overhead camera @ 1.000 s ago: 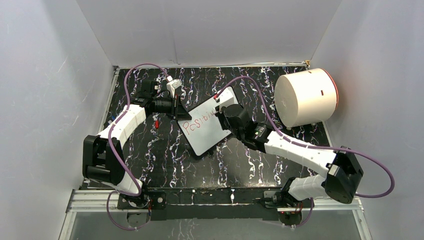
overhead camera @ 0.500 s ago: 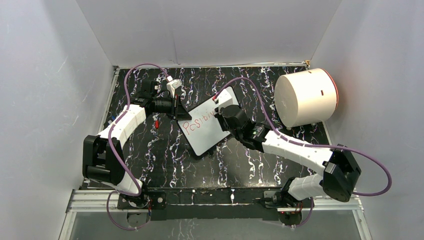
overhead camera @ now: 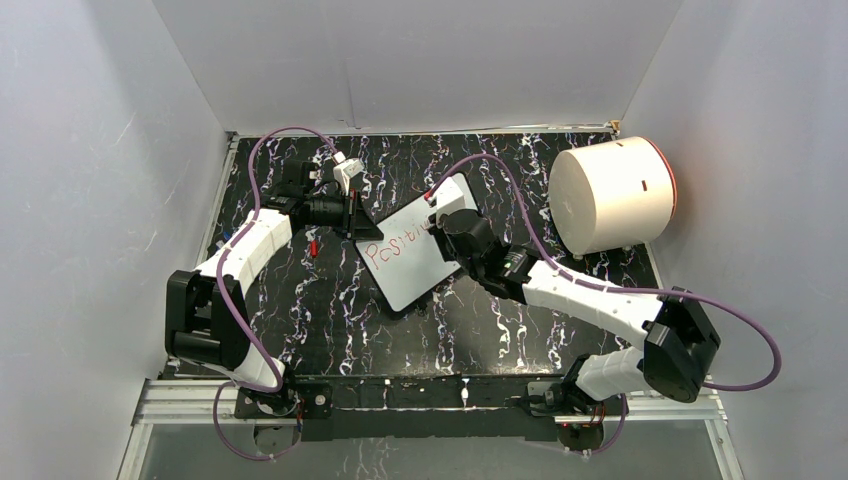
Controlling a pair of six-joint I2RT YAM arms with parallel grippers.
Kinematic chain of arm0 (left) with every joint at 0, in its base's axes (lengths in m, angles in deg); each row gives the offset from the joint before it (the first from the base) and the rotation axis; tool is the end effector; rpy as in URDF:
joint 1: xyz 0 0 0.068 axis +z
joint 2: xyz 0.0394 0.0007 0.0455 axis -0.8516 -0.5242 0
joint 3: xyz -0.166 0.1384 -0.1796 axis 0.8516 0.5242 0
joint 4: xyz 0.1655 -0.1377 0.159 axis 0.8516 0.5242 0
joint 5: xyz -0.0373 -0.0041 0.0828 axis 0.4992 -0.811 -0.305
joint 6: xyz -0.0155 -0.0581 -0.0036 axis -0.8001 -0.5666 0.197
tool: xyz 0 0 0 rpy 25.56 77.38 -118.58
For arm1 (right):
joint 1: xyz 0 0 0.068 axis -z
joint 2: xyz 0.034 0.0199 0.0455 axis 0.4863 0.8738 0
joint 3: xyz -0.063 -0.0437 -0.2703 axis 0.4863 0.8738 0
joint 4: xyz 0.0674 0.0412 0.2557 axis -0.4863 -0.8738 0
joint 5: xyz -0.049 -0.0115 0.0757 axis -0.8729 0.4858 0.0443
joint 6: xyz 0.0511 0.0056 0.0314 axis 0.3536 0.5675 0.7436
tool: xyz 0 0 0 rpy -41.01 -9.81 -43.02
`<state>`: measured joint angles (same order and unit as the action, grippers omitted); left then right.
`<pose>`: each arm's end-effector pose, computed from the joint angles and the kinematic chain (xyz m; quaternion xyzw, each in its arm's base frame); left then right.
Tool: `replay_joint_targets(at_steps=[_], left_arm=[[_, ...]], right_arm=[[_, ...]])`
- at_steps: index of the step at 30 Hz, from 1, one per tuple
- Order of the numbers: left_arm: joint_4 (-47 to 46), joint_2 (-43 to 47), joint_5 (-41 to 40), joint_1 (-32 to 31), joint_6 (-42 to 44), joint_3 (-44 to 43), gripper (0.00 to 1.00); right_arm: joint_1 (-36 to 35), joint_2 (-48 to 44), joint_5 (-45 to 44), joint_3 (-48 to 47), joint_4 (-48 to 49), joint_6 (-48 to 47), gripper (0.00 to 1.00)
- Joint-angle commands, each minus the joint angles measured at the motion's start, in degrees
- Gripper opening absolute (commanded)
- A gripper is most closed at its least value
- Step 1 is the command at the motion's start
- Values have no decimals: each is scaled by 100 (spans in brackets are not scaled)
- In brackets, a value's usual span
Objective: Write a sentence on the whiteboard
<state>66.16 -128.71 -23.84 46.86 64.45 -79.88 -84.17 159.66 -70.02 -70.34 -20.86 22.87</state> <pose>0.3215 -0.1026 0.2690 0.2503 0.7973 -0.4563 0.3055 0.1996 0.2490 0.2992 -0.2247 0.7873 0.0904 0.5670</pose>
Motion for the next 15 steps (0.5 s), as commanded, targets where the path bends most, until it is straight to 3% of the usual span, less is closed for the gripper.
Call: replay_joint_targets(at_steps=[1,15], left_arm=[[485,-201,-491,-109,103,108,0],[479,-196,-500,-110,105,106,0]], right_arm=[[49,76,-69,-135,318,-25,0],[44,48,134,-110,-175,113,0]])
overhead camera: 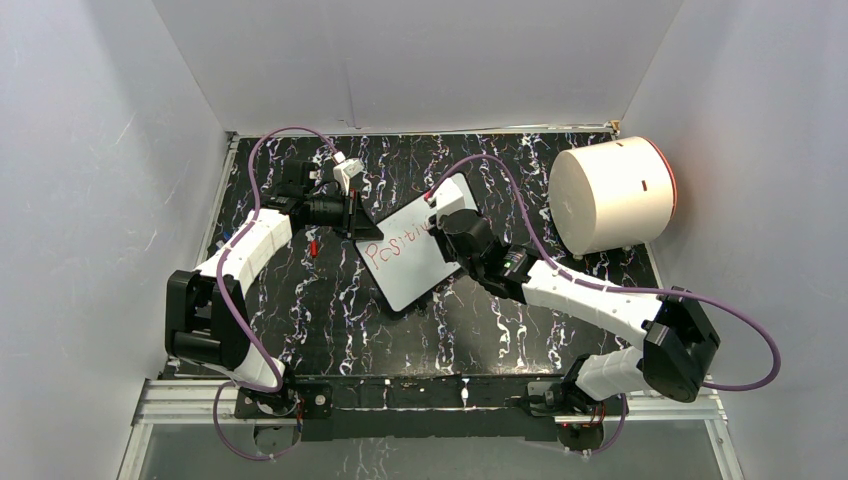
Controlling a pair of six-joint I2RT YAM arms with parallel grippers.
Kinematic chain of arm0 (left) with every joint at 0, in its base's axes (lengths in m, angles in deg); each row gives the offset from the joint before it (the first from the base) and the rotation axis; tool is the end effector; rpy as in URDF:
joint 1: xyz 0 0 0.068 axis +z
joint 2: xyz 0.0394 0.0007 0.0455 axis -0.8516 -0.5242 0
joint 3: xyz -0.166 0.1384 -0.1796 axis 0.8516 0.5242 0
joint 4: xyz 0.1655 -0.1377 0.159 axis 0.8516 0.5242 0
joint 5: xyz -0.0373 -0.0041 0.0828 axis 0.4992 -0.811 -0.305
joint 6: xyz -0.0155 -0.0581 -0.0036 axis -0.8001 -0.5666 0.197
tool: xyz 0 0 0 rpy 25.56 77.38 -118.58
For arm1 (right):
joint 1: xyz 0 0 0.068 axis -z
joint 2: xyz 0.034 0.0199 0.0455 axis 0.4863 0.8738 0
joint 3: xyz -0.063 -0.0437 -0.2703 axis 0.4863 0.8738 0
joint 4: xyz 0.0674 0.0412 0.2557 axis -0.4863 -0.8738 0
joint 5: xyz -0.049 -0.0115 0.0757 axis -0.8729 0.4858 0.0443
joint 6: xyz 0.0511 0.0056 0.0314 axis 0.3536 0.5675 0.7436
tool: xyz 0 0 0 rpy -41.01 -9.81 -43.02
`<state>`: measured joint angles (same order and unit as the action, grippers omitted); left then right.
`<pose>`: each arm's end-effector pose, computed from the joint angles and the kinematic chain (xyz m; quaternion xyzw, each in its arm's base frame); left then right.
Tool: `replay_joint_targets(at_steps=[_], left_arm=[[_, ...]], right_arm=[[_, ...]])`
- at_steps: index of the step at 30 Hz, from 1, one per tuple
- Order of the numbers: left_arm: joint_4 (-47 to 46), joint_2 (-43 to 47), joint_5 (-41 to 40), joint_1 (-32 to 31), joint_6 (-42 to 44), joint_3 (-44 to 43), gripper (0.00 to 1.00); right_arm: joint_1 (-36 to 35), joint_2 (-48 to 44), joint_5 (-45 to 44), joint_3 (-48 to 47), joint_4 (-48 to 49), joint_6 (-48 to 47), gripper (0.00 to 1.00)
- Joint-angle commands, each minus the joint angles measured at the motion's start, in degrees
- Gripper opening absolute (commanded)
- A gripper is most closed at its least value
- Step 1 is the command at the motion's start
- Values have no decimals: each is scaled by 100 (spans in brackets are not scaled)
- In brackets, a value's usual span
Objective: Write a sentence on the whiteboard
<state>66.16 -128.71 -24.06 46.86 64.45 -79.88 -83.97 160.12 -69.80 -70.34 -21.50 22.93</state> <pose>0.3216 -0.1025 0.2689 0.2497 0.7982 -0.4548 0.3060 0.2009 0.2493 0.2956 -0.2279 0.7916 0.0863 0.5604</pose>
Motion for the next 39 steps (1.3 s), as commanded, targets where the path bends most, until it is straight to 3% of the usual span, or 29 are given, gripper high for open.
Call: replay_joint_targets(at_steps=[1,25,39], left_arm=[[481,-193,-478,-111,105,104,0],[478,-201,-487,-112,113,101,0],[485,-214,-478,-112,119,101,0]], right_arm=[[23,-18,150,-89,-119,114,0],[24,-170,90,37,-297,171,0],[109,-500,-192,117,156,-12,0]])
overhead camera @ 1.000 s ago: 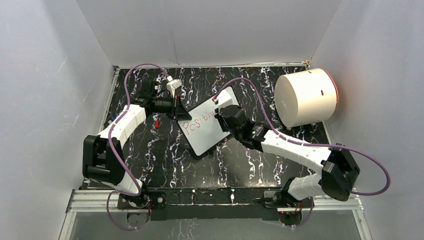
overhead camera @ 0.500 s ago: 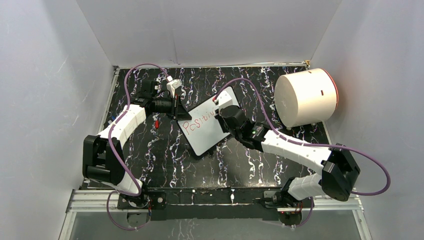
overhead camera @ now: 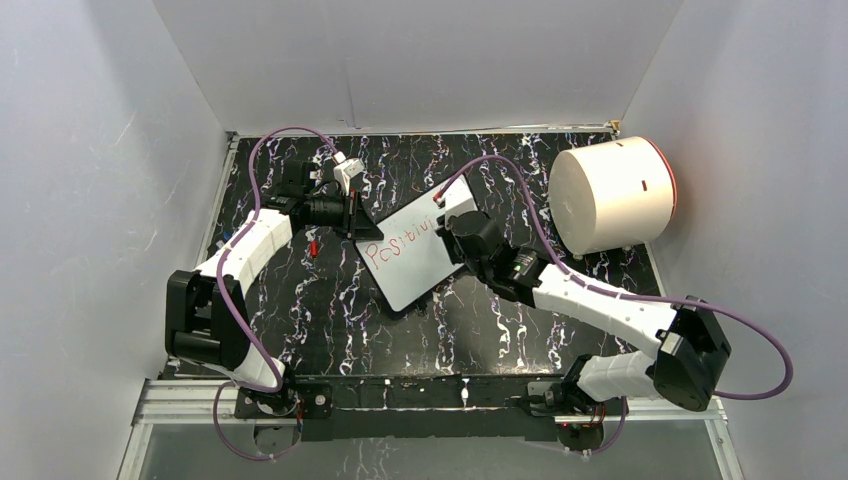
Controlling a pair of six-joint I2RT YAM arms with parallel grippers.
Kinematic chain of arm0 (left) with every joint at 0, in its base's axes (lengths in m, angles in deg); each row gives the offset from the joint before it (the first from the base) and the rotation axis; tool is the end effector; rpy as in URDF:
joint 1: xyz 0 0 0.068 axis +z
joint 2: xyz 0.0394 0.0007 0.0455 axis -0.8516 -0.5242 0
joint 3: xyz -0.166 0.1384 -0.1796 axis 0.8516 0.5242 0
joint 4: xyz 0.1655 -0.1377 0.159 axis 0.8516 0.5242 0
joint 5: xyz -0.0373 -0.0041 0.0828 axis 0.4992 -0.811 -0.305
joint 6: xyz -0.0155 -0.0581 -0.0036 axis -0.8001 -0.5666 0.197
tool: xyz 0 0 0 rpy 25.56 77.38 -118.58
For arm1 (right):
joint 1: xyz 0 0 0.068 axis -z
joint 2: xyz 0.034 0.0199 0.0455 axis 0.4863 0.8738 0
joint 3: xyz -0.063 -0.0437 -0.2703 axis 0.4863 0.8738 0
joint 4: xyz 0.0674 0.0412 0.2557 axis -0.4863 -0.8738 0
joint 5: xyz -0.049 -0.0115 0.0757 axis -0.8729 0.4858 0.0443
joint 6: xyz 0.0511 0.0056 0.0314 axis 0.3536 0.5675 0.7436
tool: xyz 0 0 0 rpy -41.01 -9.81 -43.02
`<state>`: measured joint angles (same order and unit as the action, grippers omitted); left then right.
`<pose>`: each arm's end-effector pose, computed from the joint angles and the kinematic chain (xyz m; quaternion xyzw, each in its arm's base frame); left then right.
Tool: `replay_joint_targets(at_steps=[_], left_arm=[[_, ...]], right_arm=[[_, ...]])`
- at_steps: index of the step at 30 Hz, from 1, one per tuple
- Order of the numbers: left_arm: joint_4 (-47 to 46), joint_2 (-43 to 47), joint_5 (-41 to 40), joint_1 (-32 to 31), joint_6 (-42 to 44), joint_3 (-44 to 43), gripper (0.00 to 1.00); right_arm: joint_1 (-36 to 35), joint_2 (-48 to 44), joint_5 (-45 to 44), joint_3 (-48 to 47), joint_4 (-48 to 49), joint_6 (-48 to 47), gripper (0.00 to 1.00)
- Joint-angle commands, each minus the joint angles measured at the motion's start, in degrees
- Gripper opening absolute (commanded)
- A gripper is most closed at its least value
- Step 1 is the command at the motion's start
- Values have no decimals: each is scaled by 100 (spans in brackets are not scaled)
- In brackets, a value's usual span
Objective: Write a sentence on the whiteboard
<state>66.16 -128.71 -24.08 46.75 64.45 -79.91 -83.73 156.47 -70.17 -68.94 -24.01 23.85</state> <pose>0.3215 -0.1031 0.2690 0.2505 0.7979 -0.4550 0.3059 0.1930 0.2354 0.3009 -0.2190 0.7948 0.0859 0.5594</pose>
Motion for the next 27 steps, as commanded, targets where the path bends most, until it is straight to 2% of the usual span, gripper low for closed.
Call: replay_joint_targets(at_steps=[1,27], left_arm=[[478,-216,-475,-99,115,100,0],[486,-213,-458,-95,119,98,0]], right_arm=[[104,-116,-128,-34,407,-114,0],[213,300,245,-186,758,-203,0]])
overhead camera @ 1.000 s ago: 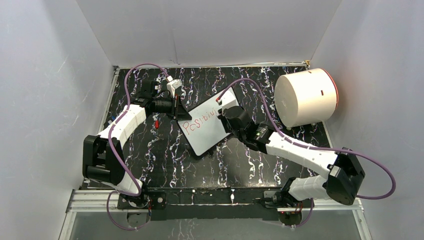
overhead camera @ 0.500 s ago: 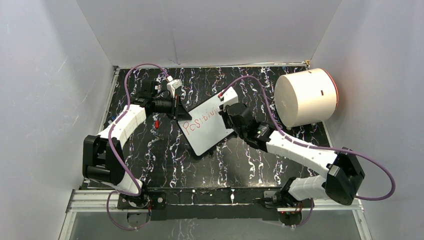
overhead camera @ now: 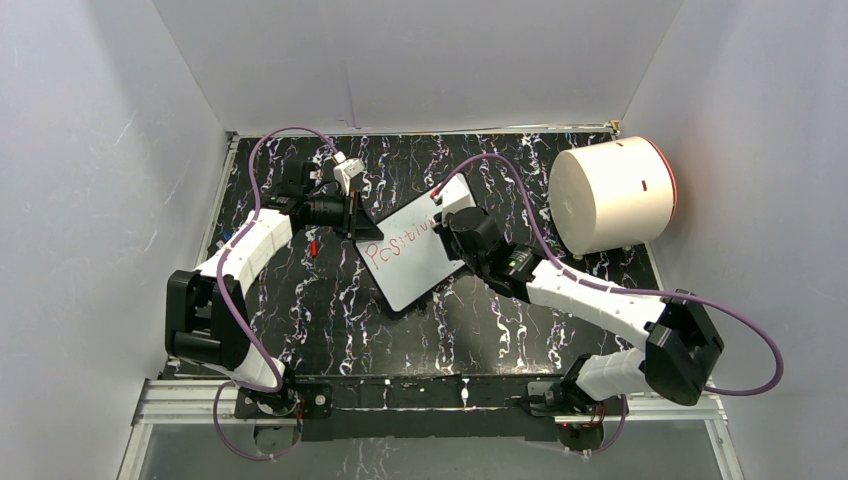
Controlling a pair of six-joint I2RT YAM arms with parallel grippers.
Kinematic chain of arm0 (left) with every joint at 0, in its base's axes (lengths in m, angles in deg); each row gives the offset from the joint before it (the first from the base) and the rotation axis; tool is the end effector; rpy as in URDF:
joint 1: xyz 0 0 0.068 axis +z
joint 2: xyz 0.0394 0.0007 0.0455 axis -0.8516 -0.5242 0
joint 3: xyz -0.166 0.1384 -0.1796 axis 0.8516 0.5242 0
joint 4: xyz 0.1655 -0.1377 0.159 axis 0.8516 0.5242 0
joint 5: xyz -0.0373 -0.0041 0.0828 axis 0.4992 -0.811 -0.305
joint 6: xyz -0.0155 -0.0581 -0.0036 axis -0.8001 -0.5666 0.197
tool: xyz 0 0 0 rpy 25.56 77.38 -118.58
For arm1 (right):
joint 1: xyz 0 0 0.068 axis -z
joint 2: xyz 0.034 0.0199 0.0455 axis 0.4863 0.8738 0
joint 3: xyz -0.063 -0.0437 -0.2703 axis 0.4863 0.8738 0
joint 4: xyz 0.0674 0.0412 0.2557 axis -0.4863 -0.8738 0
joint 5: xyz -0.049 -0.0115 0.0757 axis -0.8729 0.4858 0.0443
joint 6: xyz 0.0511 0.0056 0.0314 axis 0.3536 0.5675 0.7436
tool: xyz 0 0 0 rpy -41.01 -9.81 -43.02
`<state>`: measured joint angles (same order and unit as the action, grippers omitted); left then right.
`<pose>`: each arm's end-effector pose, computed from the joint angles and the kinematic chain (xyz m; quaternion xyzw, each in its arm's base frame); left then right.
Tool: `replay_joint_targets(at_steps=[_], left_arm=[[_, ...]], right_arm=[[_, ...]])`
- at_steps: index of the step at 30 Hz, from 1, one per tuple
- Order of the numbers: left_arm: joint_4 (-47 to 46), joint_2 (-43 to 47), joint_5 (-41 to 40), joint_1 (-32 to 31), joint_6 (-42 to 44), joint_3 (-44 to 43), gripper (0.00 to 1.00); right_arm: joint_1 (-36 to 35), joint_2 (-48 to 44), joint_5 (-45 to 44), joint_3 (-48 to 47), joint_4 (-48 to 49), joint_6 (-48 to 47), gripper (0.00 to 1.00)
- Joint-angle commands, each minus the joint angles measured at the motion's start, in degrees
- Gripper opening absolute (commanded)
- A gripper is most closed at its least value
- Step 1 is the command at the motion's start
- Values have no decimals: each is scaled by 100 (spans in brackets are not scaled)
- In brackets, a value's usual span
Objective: Write a sentence on the whiteboard
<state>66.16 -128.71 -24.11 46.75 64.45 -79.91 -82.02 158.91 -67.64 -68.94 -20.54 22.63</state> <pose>0.3215 -0.1031 0.2690 0.2504 0.7981 -0.4547 0.3059 0.2054 0.2397 0.2945 -0.2245 0.7912 0.0932 0.5612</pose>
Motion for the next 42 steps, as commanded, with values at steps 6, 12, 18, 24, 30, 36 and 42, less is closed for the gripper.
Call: replay_joint_targets(at_steps=[6,12,18,24,30,36,42], left_arm=[[486,-201,-456,-102,121,97,0],[486,-210,-452,-101,122,96,0],[487,-210,-473,-101,121,102,0],[488,-210,-500,-102,112,102,0],[498,-217,-515,-100,114,101,0],[494,-219,-502,-101,114,103,0],[496,-214,-492,-102,113,100,0]], right_arm=[[90,111,-157,-169,412,-115,0],[135,85,-281,-121,445,-115,0],[144,18,-237,-120,447,-136,0],[145,-192,-177,-31,504,-202,0],[147,-224,-6,-41,565,-203,0],[145,-84,15,-123,596,-227,0],[151,37,21,-175,595,-256,0]])
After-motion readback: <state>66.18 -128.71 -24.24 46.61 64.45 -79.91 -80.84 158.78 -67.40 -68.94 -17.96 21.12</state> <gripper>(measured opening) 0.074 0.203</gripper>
